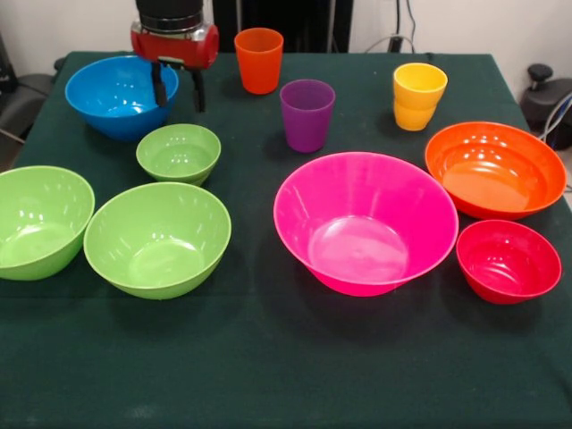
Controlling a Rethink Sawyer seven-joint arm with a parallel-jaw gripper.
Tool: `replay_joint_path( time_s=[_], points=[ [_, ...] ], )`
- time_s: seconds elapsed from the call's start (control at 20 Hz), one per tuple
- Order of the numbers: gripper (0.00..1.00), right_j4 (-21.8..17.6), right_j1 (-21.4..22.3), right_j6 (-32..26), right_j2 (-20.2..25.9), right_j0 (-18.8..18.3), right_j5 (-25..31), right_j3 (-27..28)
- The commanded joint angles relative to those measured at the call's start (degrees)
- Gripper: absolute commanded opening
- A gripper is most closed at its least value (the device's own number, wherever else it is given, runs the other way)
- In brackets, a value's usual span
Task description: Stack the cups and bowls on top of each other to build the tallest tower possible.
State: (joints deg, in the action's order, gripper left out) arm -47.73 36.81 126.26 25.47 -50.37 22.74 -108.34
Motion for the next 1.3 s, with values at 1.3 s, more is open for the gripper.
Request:
replay_joint_path(
  time_s=[1.3],
  points=[
    [1.0,-0.2,1.13,-0.41,-3.82,0.98,-0.65,-3.97]
  ],
)
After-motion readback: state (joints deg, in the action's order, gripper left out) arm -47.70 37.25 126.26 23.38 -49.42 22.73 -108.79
